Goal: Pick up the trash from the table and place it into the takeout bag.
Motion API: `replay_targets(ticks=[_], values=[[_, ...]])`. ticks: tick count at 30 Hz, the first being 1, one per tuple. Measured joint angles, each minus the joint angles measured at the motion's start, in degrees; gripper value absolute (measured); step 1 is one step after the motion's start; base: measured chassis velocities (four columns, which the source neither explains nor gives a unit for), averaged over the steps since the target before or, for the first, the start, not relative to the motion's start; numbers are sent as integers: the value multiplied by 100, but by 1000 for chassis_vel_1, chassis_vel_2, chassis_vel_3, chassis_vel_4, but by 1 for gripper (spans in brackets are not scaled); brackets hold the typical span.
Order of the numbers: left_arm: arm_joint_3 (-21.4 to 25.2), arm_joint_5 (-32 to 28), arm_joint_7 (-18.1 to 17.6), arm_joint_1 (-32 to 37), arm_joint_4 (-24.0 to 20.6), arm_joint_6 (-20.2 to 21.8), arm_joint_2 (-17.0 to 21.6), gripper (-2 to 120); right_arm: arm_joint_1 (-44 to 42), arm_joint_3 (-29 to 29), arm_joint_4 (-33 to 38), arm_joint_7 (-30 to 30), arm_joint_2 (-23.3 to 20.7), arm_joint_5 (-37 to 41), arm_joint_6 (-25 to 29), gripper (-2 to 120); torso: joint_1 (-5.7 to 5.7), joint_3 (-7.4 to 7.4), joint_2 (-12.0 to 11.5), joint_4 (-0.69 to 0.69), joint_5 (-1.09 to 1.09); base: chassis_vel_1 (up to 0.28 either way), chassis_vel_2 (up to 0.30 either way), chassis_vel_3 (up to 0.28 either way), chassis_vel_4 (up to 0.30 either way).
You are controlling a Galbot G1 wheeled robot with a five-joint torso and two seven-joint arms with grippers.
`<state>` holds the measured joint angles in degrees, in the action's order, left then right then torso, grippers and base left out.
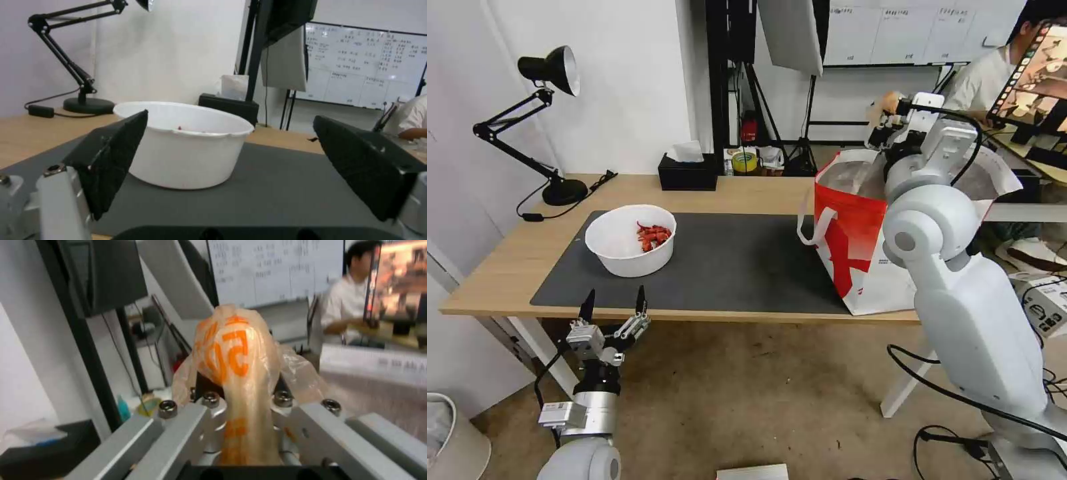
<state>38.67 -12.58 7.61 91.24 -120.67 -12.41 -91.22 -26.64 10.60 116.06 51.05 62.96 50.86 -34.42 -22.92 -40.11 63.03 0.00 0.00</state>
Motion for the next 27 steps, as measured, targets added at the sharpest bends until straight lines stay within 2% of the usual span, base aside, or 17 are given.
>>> replay_targets(ticks=[5, 14, 27], values=[[-1, 1, -2, 27, -9, -6, 1, 100, 33, 81, 95, 698, -21, 954, -141, 6, 0, 0, 0, 0, 0, 0, 0, 0, 0], [-37, 9, -3, 32, -28, -11, 1, 100, 133, 116, 2, 1641, 1, 1450, 24, 6, 0, 0, 0, 0, 0, 0, 0, 0, 0], [-31, 11, -4, 35, -35, -22, 0, 100, 86, 108, -20, 1628, -4, 1354, 27, 6, 0, 0, 0, 0, 0, 0, 0, 0, 0]])
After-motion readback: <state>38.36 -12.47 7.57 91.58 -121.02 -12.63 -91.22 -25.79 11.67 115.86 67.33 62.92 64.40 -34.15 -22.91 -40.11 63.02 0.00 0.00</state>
